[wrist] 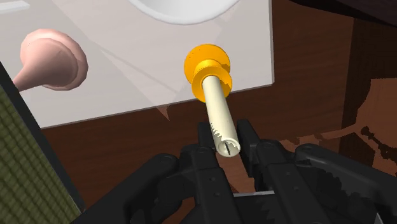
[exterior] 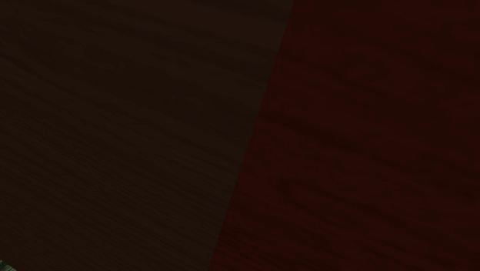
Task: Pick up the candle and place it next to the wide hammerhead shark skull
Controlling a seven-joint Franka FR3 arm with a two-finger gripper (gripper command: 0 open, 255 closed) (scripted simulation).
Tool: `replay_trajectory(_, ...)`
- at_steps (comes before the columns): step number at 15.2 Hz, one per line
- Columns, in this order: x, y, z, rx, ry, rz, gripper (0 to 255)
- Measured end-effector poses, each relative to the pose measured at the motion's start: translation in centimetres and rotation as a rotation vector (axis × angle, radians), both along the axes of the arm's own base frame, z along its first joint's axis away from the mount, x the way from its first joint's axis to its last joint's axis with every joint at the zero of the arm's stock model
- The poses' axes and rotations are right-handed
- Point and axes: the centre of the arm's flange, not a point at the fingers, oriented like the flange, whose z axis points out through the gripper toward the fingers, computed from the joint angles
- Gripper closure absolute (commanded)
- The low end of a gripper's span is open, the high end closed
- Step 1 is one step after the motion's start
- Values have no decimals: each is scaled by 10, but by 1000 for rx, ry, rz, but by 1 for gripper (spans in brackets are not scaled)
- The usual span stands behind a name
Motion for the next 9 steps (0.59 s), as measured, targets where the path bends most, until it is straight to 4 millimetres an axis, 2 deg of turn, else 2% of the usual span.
replay_trajectory(4, -4, -4, 18, 0, 0, 0, 255)
replay_trajectory(9, -48, -47, 22, 0, 0, -1, 255)
